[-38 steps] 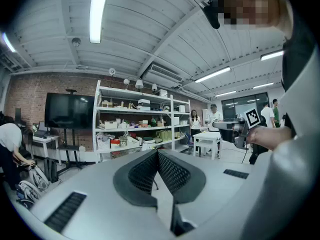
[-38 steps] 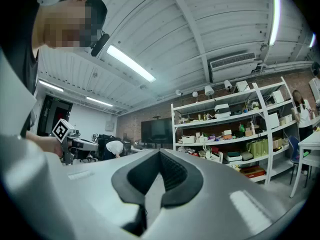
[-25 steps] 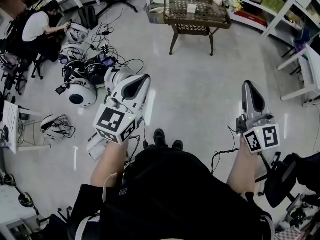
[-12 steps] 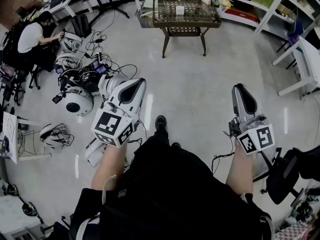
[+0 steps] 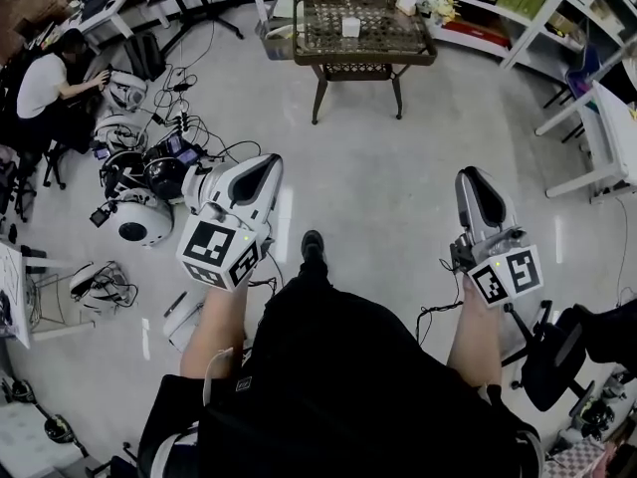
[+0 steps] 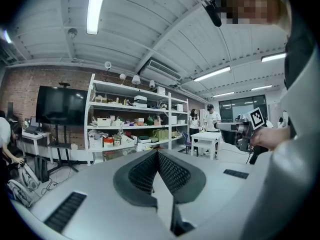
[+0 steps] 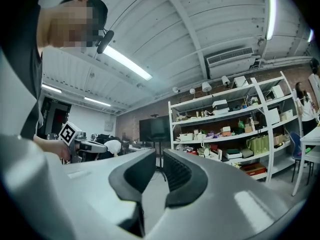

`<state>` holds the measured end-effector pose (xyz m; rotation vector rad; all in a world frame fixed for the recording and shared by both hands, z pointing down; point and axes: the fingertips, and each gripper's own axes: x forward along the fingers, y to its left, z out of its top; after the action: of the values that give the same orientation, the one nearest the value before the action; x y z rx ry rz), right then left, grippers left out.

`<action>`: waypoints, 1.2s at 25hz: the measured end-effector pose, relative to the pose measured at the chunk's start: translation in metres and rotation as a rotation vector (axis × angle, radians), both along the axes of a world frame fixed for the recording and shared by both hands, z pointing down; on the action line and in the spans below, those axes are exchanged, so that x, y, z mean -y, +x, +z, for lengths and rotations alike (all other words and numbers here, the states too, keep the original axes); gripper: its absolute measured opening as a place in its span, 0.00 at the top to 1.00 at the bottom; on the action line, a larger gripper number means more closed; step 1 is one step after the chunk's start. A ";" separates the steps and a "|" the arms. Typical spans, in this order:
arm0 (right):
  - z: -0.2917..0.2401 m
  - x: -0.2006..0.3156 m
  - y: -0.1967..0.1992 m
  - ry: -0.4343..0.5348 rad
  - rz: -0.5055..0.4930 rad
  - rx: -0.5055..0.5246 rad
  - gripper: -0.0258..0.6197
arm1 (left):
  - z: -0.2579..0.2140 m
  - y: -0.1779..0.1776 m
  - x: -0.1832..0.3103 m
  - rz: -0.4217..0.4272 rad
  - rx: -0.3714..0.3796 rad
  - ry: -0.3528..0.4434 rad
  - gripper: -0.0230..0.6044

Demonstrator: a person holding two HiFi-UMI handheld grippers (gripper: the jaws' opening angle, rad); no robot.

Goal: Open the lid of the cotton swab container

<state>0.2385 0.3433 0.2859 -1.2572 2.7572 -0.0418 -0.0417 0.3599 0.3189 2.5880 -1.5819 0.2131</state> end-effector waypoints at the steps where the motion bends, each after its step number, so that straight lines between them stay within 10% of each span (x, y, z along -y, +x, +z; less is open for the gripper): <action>1: 0.000 0.010 -0.005 -0.004 0.002 -0.004 0.87 | 0.001 -0.005 0.011 0.001 -0.002 -0.002 0.96; 30: 0.012 0.236 -0.171 -0.093 -0.055 -0.037 0.88 | 0.032 -0.151 0.214 0.016 -0.066 -0.052 0.96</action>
<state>0.0678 0.1075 0.2975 -1.2144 2.8519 -0.1542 -0.1926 0.1462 0.3504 2.5417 -1.5141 0.1659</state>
